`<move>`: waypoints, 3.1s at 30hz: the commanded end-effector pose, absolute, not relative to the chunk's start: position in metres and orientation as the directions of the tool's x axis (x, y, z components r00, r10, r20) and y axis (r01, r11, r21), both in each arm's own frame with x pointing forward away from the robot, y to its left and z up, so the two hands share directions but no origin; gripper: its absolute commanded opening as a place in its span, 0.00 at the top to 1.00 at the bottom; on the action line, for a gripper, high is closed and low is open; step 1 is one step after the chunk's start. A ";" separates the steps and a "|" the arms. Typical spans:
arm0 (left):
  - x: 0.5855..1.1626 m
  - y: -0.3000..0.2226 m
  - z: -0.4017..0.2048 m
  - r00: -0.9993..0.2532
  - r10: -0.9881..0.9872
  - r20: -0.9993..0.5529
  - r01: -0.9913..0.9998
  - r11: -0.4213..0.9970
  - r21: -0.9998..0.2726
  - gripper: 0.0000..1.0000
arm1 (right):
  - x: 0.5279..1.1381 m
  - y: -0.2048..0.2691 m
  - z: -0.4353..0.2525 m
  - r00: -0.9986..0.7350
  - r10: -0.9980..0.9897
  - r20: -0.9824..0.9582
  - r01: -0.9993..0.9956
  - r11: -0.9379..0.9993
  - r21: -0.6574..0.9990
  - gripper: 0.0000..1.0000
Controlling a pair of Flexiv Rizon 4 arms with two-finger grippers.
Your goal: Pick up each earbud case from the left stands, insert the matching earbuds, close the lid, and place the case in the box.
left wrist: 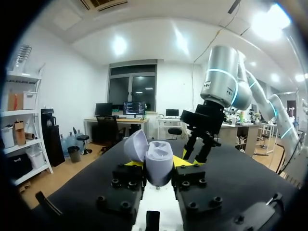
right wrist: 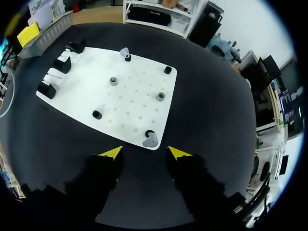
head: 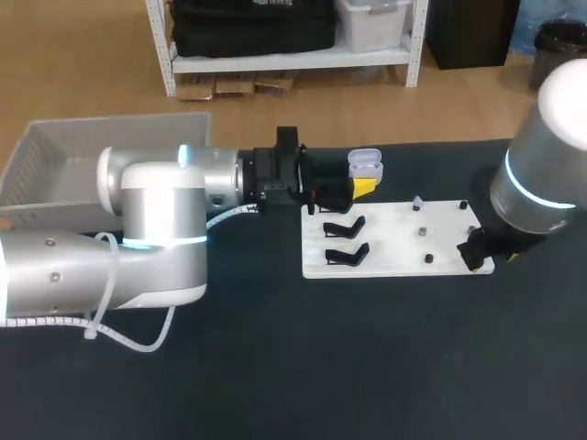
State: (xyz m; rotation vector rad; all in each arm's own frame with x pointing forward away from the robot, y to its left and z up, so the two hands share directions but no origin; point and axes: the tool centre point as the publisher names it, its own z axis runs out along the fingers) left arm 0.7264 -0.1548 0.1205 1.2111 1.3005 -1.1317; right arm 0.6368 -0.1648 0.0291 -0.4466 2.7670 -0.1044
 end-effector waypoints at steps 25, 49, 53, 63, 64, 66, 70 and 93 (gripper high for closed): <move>0.724 -0.155 0.120 -0.007 0.069 -0.998 0.997 0.073 -0.002 1.00 | 0.657 -0.168 0.019 -0.903 -0.301 -0.305 -0.275 0.953 -0.125 0.66; 0.724 -0.155 0.120 -0.007 0.069 -0.998 0.997 0.073 -0.002 1.00 | 0.635 -0.164 0.086 -0.951 -0.205 -0.232 -0.177 0.975 -0.137 1.00; 0.724 -0.155 0.120 -0.007 0.069 -0.998 0.997 0.073 -0.002 1.00 | 0.628 -0.155 0.114 -0.963 -0.174 -0.205 -0.139 0.974 -0.178 1.00; 0.724 -0.155 0.120 -0.007 0.069 -0.998 0.997 0.073 -0.002 1.00 | 0.622 -0.136 0.155 -0.973 -0.052 -0.224 -0.001 0.975 -0.223 1.00; 0.724 -0.155 0.120 -0.007 0.069 -0.998 0.997 0.073 -0.002 1.00 | 0.622 -0.136 0.155 -0.973 -0.052 -0.224 -0.001 0.975 -0.223 1.00; 0.724 -0.155 0.120 -0.007 0.069 -0.998 0.997 0.073 -0.002 1.00 | 0.622 -0.136 0.155 -0.973 -0.052 -0.224 -0.001 0.975 -0.223 1.00; 0.724 -0.155 0.120 -0.007 0.069 -0.998 0.997 0.073 -0.002 1.00 | 0.622 -0.136 0.155 -0.973 -0.052 -0.224 -0.001 0.975 -0.223 1.00; 0.724 -0.155 0.120 -0.007 0.069 -0.998 0.997 0.073 -0.002 1.00 | 0.680 -0.035 0.182 -0.842 0.465 -0.273 0.506 0.856 -0.102 1.00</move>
